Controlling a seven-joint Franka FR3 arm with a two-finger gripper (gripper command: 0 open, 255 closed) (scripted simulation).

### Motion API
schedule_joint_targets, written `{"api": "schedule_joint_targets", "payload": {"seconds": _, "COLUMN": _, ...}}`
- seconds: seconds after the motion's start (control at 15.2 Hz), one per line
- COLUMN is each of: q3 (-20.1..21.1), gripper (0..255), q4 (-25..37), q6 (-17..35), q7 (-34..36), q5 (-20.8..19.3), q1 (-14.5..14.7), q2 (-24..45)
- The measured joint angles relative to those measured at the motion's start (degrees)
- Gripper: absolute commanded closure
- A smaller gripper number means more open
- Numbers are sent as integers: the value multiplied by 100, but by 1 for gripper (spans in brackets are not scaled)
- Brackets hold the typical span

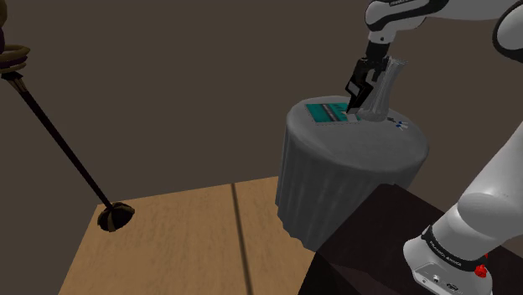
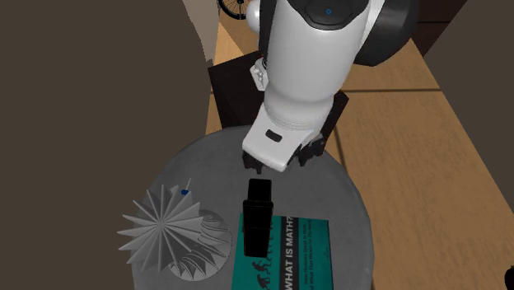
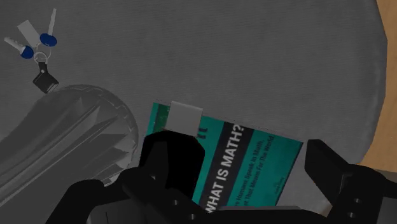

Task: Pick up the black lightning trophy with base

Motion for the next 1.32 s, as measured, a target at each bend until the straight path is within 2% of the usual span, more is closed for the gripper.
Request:
{"api": "schedule_joint_targets", "payload": {"seconds": 0.33, "q3": -143, "gripper": 0, "q4": 1069, "q6": -63, "q7": -271, "q5": 470, "q1": -397, "q2": 1063}}
{"api": "schedule_joint_targets", "payload": {"seconds": 0.86, "q3": -132, "gripper": 0, "q4": 795, "q6": 381, "q7": -297, "q5": 558, "q1": -429, "q2": 1244}}
{"api": "schedule_joint_targets", "payload": {"seconds": 0.92, "q3": -131, "gripper": 255, "q4": 770, "q6": 416, "q7": -304, "q5": 563, "q1": -432, "q2": 1255}}
{"api": "schedule_joint_targets", "payload": {"seconds": 1.32, "q3": -133, "gripper": 255, "q4": 755, "q6": 451, "q7": -312, "q5": 569, "q1": -438, "q2": 1260}}
